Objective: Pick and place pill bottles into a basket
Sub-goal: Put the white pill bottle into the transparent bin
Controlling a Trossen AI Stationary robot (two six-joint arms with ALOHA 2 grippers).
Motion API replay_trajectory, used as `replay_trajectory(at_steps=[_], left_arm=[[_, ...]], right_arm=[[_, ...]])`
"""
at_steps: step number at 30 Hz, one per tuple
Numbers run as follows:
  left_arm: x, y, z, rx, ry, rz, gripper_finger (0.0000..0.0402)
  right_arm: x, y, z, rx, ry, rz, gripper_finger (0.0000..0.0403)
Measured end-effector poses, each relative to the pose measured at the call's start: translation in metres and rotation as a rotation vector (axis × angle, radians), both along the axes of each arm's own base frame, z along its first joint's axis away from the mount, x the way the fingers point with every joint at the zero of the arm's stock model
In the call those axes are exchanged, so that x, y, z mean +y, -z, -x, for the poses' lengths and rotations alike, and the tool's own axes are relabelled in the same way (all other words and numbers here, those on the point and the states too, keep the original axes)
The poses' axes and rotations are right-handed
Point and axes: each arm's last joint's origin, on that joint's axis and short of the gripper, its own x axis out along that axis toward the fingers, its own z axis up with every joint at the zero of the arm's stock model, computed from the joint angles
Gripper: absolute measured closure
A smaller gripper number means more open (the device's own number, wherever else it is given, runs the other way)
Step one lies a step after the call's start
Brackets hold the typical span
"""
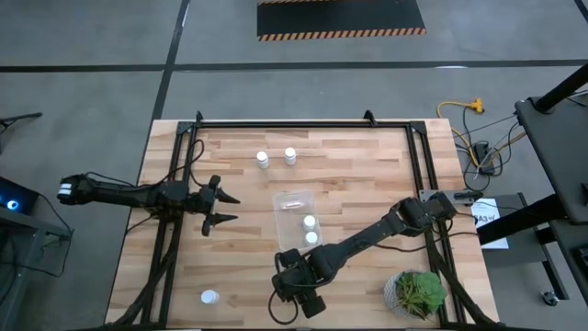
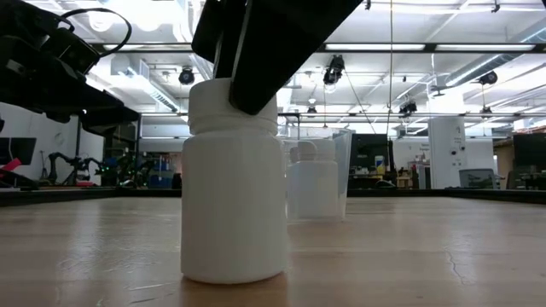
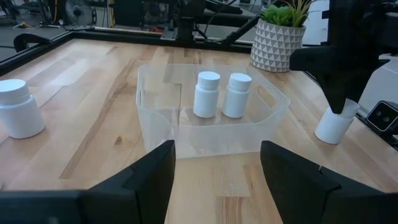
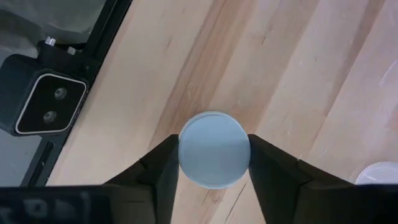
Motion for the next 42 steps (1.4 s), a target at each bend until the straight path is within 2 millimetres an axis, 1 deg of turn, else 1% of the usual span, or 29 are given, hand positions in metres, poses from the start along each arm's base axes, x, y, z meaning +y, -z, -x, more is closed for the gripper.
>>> replay_trajectory(at_steps=[2,8,13,17,23,29,33,42], left_arm=[[0.000,0.000,0.000,0.000,0.000,0.000,0.0182],[0.000,0.000,0.000,0.000,0.000,0.000,0.0182],[0.000,0.000,0.000,0.000,-0.001,0.000,0.0182],[0.000,0.000,0.000,0.000,0.000,0.000,0.0182],[0.000,0.000,0.000,0.000,0.000,0.000,0.0182],[0.000,0.000,0.000,0.000,0.000,0.000,0.0182],[0.000,0.000,0.000,0.000,0.000,0.000,0.0182],[0.000,0.000,0.000,0.000,0.000,0.000,0.0182]], right_arm=[[0.000,0.000,0.000,0.002,0.008,-0.003,0.0259],[-0.005,0.000,-0.002,0.010,0.045,-0.013,0.0259],[-0.014,0.000,-0.006,0.025,0.061,-0.031,0.0259],[-0.022,-0.004,-0.009,0.050,0.088,-0.050,0.0259],[-0.032,-0.020,-0.015,0.029,0.112,-0.067,0.0259],[-0.036,-0.042,-0.020,-0.020,0.130,-0.094,0.0259],[-0.038,-0.053,-0.023,-0.038,0.175,-0.123,0.0259],[-0.040,-0.078,-0.022,-0.060,0.222,-0.149,0.0259]])
